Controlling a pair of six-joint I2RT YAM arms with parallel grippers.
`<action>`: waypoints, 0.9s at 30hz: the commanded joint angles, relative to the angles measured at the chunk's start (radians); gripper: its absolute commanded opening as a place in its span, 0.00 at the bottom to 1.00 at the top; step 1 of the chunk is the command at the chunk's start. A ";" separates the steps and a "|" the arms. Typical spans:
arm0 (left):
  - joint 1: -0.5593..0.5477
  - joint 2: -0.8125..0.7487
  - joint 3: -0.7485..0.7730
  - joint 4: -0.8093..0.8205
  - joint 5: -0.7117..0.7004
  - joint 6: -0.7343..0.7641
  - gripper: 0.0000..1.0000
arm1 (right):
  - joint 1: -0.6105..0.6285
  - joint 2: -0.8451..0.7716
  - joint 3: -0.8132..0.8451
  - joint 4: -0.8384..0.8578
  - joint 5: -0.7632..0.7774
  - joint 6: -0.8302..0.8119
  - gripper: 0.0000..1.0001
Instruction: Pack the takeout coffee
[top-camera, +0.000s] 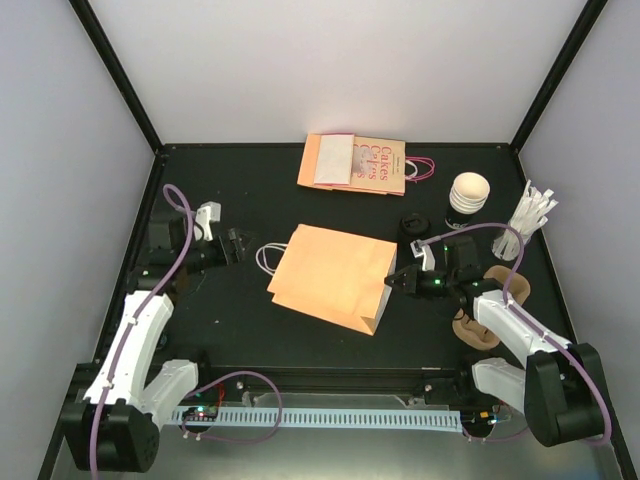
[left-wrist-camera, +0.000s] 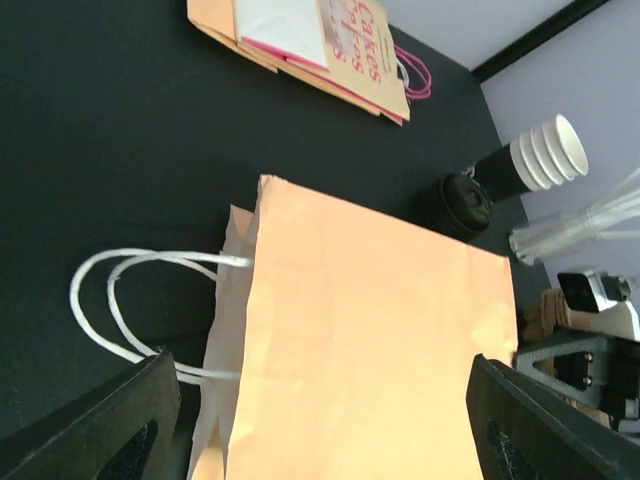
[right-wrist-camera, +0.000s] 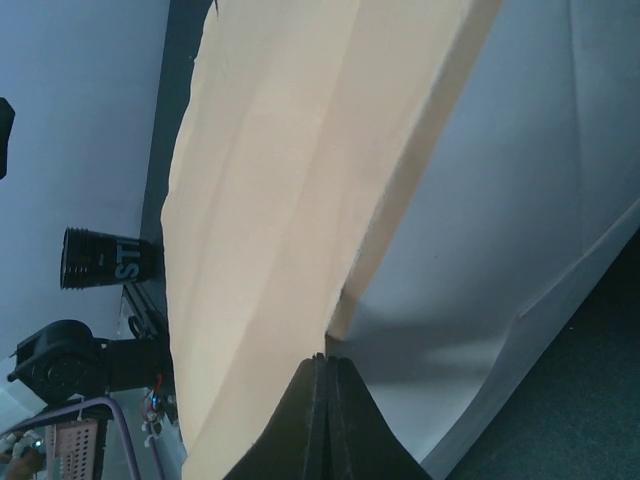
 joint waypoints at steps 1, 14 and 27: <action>0.011 0.028 0.006 -0.019 0.103 0.021 0.79 | -0.006 -0.002 -0.024 -0.054 0.078 -0.036 0.01; 0.005 0.103 -0.143 0.145 0.094 0.011 0.56 | -0.006 -0.004 -0.037 -0.041 0.087 -0.036 0.01; -0.048 0.354 -0.224 0.446 -0.048 -0.044 0.39 | -0.006 0.037 -0.042 -0.029 0.065 -0.038 0.01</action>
